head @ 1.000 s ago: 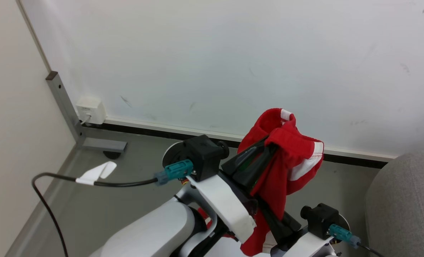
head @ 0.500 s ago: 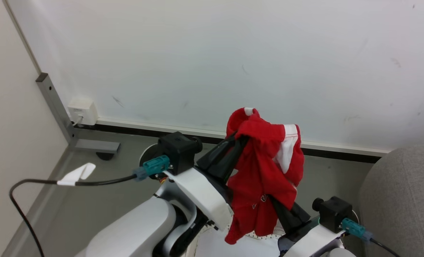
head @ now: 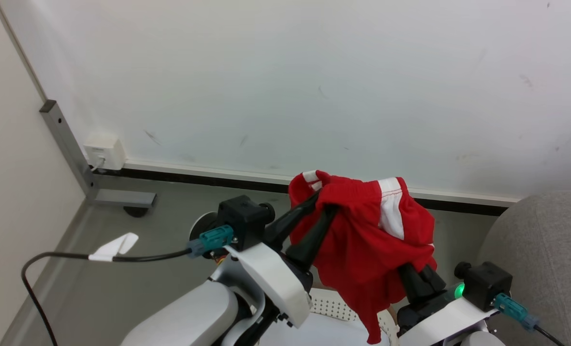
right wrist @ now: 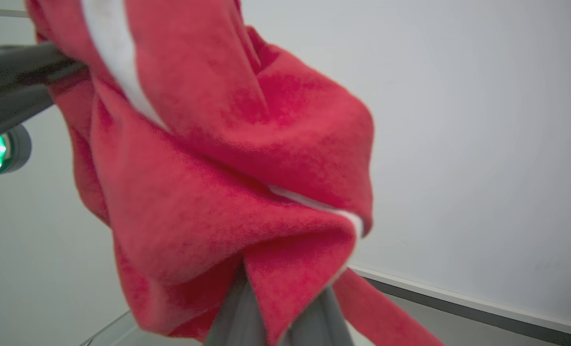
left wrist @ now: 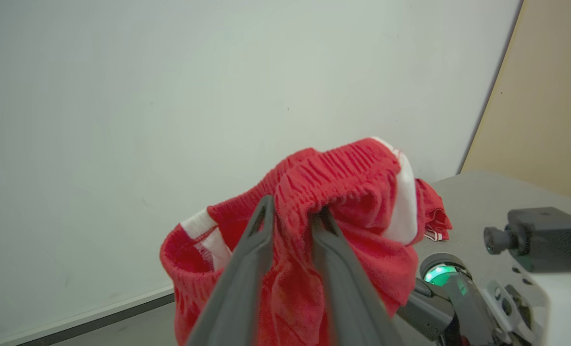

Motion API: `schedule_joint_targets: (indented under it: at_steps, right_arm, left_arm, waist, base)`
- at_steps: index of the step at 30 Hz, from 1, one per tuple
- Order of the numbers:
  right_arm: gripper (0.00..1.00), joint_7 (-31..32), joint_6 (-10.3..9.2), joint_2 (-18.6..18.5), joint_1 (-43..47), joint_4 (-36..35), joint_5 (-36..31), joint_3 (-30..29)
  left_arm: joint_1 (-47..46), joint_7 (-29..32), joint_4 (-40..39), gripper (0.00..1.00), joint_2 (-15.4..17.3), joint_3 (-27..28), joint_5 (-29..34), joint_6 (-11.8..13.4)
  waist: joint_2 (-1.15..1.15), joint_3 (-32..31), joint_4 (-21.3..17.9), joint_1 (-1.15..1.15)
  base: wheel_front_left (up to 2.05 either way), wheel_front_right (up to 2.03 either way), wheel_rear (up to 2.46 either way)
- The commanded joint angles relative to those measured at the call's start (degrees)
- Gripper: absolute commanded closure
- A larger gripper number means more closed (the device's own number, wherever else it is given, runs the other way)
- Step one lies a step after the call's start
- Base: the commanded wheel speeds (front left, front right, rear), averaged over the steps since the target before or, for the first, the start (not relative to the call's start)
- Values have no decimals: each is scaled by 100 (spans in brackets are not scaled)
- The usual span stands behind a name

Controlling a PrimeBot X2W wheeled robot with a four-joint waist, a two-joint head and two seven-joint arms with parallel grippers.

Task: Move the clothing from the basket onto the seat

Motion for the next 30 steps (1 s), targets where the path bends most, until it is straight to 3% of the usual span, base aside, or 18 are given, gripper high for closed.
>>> schedule_joint_targets:
  at_steps: [1,15,30]
  right_arm:
    - [100,-17,-13,-34,43,-38,-48,-39]
    - [100,-19,-13,-33,-76,-381,-118,-687]
    - [100,197,-13,-343,38,-1374,-387,-1828]
  left_arm:
    - [70,1,7,0,32,-2,39,11]
    - [348,-208,-47,0,240,-67,146,91]
    - [418,-443,131,0,193,-243,277,30]
  waist:
    - [0,3,-8,0]
    - [0,163,-579,0]
    - [0,555,-2301,0]
  base:
    - [0,0,0]
    - [0,0,0]
    - [0,0,0]
